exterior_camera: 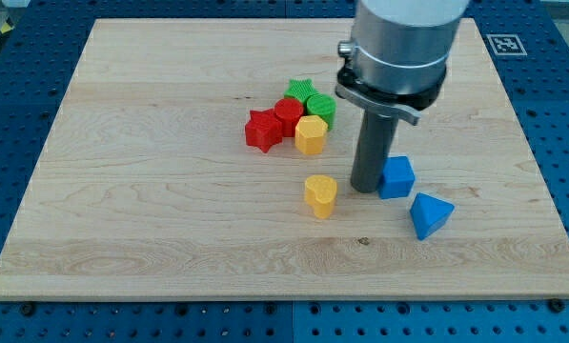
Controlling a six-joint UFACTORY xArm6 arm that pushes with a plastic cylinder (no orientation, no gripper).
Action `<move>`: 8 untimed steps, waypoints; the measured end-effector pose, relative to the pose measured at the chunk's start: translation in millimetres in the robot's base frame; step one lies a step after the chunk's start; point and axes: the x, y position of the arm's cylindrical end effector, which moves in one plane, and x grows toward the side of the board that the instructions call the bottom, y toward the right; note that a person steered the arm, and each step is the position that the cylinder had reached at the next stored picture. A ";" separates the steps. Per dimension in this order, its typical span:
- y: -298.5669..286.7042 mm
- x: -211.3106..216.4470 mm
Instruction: Move the yellow heart to the top of the blue cube
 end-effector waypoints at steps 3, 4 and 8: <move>-46.5 -26.1; -111.7 -25.9; -49.1 36.7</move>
